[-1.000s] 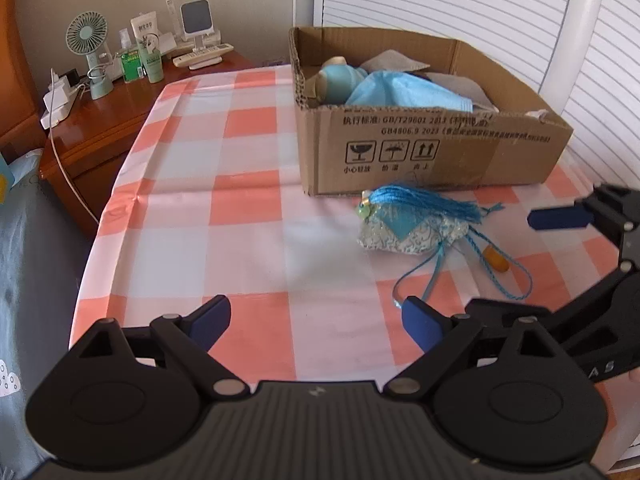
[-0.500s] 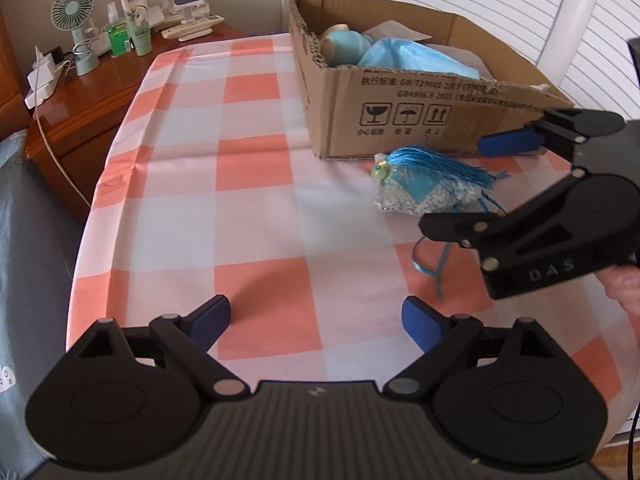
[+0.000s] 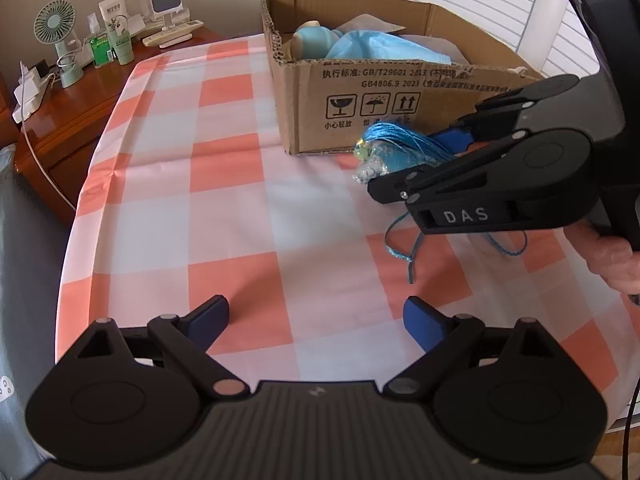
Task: Organize soft objects
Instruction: 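Close the right tool on the blue tasselled pouch and lift it, then close the left tool on the orange earplug while the right tool holds the pouch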
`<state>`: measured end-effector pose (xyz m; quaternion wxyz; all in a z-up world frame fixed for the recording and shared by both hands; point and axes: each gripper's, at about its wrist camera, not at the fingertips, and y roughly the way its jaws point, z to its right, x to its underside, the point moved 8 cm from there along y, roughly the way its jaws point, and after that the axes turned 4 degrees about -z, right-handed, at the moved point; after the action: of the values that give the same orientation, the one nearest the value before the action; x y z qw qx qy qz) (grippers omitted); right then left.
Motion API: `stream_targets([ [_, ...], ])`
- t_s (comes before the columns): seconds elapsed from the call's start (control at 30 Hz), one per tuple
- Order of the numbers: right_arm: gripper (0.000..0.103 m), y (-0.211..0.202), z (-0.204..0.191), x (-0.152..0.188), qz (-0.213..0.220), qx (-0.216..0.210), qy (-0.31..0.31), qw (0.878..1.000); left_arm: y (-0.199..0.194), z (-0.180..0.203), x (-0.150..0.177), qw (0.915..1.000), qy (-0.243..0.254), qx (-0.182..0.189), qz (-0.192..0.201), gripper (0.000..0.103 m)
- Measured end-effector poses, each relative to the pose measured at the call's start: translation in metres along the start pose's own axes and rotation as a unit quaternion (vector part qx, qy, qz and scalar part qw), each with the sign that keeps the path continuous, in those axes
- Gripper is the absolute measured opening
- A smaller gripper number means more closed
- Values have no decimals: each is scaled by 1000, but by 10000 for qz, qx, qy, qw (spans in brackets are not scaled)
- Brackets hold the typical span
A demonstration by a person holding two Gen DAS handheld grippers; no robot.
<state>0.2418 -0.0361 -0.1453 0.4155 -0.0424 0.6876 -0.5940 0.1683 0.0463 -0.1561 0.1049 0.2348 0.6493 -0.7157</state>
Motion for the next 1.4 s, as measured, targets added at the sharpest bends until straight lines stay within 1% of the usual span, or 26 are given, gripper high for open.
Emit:
stream_targets([
  [0.07, 40, -4, 2, 0, 20, 22, 56, 10000, -1, 0, 1, 10000, -14, 2, 2, 94],
  [0.17, 37, -13, 4, 0, 89, 7, 121, 9999, -2, 0, 2, 10000, -11, -25, -7, 94],
  [0.5, 36, -55, 16, 7, 375, 42, 370, 9986, -11, 5, 1, 10000, 45, -32, 82, 94],
  [0.67, 36, -79, 28, 14, 540, 115, 574, 9968, -17, 13, -3, 9996, 191, 14, 201, 94],
  [0.77, 36, -90, 34, 16, 615, 249, 644, 9957, -17, 21, -5, 9993, 277, 93, 247, 94],
  [0.9, 37, -96, 46, 29, 572, 367, 817, 9943, -16, 34, -11, 9984, 433, 147, 334, 94],
  [1.13, 37, -92, 70, 69, 277, 525, 1239, 9905, -11, 65, -21, 9939, 916, 258, 562, 93],
  [1.23, 37, -84, 75, 85, 155, 543, 1394, 9886, -6, 80, -25, 9911, 1103, 321, 678, 88],
  [1.3, 37, -81, 77, 93, 135, 521, 1470, 9877, -3, 89, -27, 9887, 1234, 408, 744, 79],
  [1.33, 37, -79, 78, 97, 128, 499, 1521, 9870, -1, 93, -28, 9877, 1286, 448, 773, 78],
  [1.4, 37, -78, 79, 104, 113, 476, 1598, 9859, 5, 100, -30, 9861, 1379, 517, 763, 70],
])
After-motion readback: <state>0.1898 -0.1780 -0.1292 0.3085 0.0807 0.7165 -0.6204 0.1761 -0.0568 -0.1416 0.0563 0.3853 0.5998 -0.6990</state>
